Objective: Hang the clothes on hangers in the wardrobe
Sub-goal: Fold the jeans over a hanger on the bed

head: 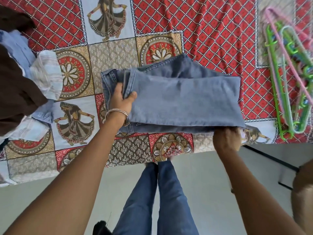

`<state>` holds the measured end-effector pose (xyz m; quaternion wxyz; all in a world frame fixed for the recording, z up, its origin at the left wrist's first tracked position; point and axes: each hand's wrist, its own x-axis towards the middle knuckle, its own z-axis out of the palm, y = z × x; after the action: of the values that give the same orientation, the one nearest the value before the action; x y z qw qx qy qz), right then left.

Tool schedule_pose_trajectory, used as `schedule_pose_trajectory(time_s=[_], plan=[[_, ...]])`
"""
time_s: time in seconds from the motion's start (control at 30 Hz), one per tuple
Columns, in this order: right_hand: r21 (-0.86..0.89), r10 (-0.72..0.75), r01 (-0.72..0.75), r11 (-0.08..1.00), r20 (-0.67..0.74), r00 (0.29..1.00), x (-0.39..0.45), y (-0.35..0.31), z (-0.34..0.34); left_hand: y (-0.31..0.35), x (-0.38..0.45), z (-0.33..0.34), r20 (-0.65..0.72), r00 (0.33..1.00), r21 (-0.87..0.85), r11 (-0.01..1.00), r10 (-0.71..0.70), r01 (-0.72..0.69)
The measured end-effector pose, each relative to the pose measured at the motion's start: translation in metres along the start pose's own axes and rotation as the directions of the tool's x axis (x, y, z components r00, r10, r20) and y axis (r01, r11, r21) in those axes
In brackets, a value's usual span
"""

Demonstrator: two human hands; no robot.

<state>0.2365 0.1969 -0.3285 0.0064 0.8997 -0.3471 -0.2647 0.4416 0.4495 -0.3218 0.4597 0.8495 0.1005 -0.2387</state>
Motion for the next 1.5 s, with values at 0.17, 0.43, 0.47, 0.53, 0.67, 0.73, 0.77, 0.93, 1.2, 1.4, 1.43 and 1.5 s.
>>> schedule_pose_trajectory(time_s=[0.17,0.43,0.47,0.53,0.67,0.73,0.77,0.93,1.2,1.4,1.43,1.5], plan=[[-0.182,-0.086,0.107,0.977,0.117,0.989,-0.005,-0.011,0.016,-0.016,0.020,-0.004,-0.178,0.979,0.203,0.977,0.096,-0.058],[-0.216,-0.203,0.315,0.924,0.421,0.884,-0.009,-0.037,-0.020,-0.025,0.019,-0.012,-0.057,0.998,0.444,0.896,0.002,0.024],[-0.072,-0.240,0.316,0.946,0.502,0.831,-0.006,-0.041,-0.032,-0.024,0.019,-0.012,-0.066,0.998,0.474,0.880,0.015,0.018],[0.368,-0.420,0.221,0.903,0.654,0.629,-0.002,-0.043,-0.059,-0.021,0.017,-0.010,-0.103,0.995,0.491,0.870,0.018,0.035],[0.883,-0.247,-0.078,0.463,0.213,0.945,0.012,-0.044,-0.083,-0.011,0.007,-0.001,-0.273,0.960,0.488,0.869,0.061,0.084],[0.688,0.044,0.070,0.723,-0.147,0.988,0.025,-0.047,-0.054,-0.012,-0.003,0.006,-0.267,0.916,0.733,0.680,0.300,-0.010],[0.532,0.038,0.065,0.844,-0.182,0.983,0.030,-0.047,-0.038,-0.012,-0.009,0.010,-0.156,0.885,0.839,0.531,0.438,-0.115],[0.163,-0.178,0.172,0.972,0.020,0.984,0.036,-0.043,0.016,-0.022,-0.007,0.023,0.499,0.745,0.755,0.200,0.443,-0.625],[0.198,-0.167,0.132,0.971,0.174,0.971,0.037,-0.016,0.031,-0.003,0.029,0.035,0.480,0.848,0.832,0.422,-0.225,-0.360],[0.436,-0.348,0.130,0.891,0.470,0.811,0.066,0.001,-0.009,0.046,0.026,0.053,0.362,0.812,0.925,0.287,-0.457,-0.251],[0.551,-0.382,0.092,0.830,0.441,0.812,0.068,0.005,-0.019,0.054,0.023,0.053,0.318,0.866,0.929,0.311,-0.386,-0.203],[0.728,-0.332,-0.020,0.685,0.337,0.881,0.068,0.019,-0.041,0.080,0.017,0.059,0.238,0.957,0.917,0.364,-0.167,-0.165]])
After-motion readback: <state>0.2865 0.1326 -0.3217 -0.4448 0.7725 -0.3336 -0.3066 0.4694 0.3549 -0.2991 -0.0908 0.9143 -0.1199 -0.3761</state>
